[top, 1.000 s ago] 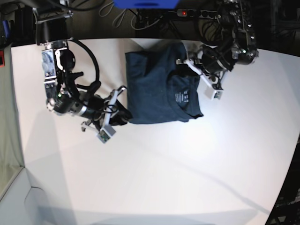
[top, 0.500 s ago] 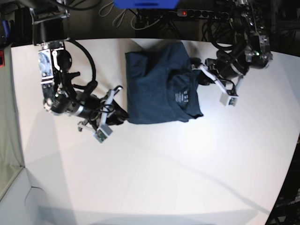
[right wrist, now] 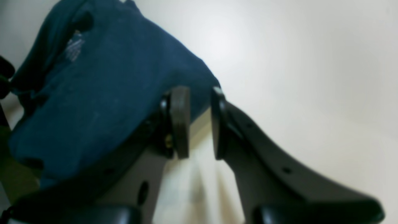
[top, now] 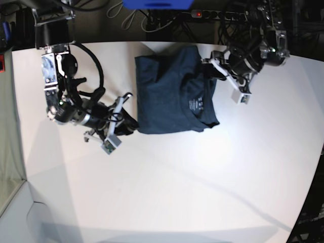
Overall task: Layout the t-shirt on the table in an organized manner, then fold the t-shirt properly
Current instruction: 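Grasp opposite sides of the folded bundle with both grippers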
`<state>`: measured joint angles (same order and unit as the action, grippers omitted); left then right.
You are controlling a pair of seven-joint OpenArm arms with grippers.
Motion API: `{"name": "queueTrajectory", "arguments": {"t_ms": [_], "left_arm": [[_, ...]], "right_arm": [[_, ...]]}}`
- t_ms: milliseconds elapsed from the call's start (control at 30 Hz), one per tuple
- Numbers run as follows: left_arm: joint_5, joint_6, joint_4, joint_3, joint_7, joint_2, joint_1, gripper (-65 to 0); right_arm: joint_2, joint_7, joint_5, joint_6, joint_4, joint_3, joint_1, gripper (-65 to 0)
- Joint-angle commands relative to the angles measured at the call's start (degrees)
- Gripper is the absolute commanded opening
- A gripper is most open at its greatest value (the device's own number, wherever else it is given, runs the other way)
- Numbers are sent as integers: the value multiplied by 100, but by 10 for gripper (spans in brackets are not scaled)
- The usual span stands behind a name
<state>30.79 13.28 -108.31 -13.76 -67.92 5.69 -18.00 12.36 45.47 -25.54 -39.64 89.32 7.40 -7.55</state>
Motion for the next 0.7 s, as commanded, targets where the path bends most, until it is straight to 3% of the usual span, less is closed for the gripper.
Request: {"name": "queueTrajectory", "arguments": {"t_ms": [0, 167, 467, 667], "left_arm": [[73, 4, -92, 9, 62, 15, 37, -403], [73, 4, -48, -18, 62, -161, 64, -403], [3, 4, -22, -35, 62, -161, 55, -403], [3, -5, 647, 0, 291, -161, 231, -403]], "right_arm": [[26, -130, -97, -36, 84, -15, -102, -538], [26, -121, -97, -36, 84, 12, -93, -538], [52, -130, -97, -36, 92, -15, 12, -538], [52, -130, -97, -36, 92, -15, 12, -538]]}}
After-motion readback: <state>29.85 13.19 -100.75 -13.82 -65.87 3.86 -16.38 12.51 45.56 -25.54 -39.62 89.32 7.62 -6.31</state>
